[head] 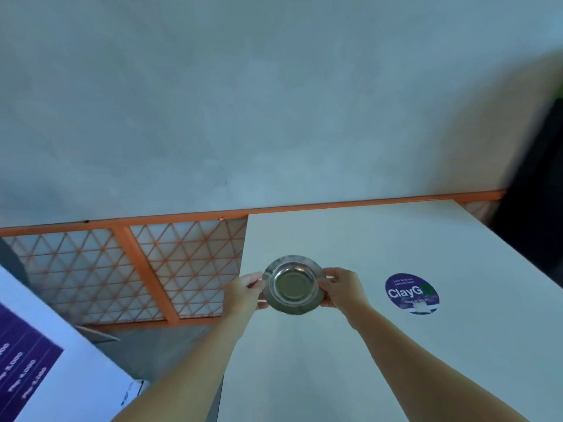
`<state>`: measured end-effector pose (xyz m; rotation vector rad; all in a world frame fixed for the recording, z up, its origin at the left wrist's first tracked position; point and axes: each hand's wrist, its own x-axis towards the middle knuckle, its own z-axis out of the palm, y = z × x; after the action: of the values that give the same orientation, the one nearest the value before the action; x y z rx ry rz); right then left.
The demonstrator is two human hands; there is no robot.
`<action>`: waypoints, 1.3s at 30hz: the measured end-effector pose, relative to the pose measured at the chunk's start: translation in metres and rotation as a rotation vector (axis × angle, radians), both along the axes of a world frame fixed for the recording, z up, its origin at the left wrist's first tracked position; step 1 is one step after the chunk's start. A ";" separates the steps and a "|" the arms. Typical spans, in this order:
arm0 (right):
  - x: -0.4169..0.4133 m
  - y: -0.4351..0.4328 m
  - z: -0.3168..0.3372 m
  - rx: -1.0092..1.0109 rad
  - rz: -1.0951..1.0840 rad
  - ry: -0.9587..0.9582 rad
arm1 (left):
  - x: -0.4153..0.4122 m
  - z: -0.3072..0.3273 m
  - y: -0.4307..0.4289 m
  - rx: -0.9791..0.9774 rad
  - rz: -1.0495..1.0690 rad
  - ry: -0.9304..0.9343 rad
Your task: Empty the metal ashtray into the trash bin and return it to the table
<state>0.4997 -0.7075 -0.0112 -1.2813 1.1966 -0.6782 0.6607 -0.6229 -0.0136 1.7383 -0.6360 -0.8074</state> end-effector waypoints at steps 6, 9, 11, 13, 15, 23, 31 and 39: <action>0.026 -0.048 -0.049 0.072 -0.007 0.073 | 0.022 -0.044 -0.045 0.053 0.024 0.041; 0.040 -0.072 -0.072 0.107 -0.005 0.096 | 0.034 -0.065 -0.067 0.089 0.046 0.067; 0.048 -0.087 -0.086 0.127 0.001 0.108 | 0.040 -0.078 -0.081 0.110 0.055 0.076; 0.055 -0.100 -0.100 0.147 0.004 0.122 | 0.045 -0.091 -0.093 0.129 0.070 0.095; 0.061 -0.110 -0.112 0.162 0.002 0.142 | 0.050 -0.103 -0.103 0.148 0.086 0.119; 0.075 -0.136 -0.130 0.114 0.037 0.248 | 0.061 -0.131 -0.128 0.215 0.101 0.169; 0.075 -0.142 -0.131 0.137 0.036 0.265 | 0.066 -0.134 -0.140 0.228 0.061 0.166; 0.068 -0.143 -0.124 0.130 0.066 0.318 | 0.068 -0.114 -0.134 0.311 0.049 -0.105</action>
<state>0.5673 -0.8504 -0.1352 -1.3442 1.4239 -0.3496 0.7283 -0.7564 -0.1279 2.0817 -0.5569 -0.8168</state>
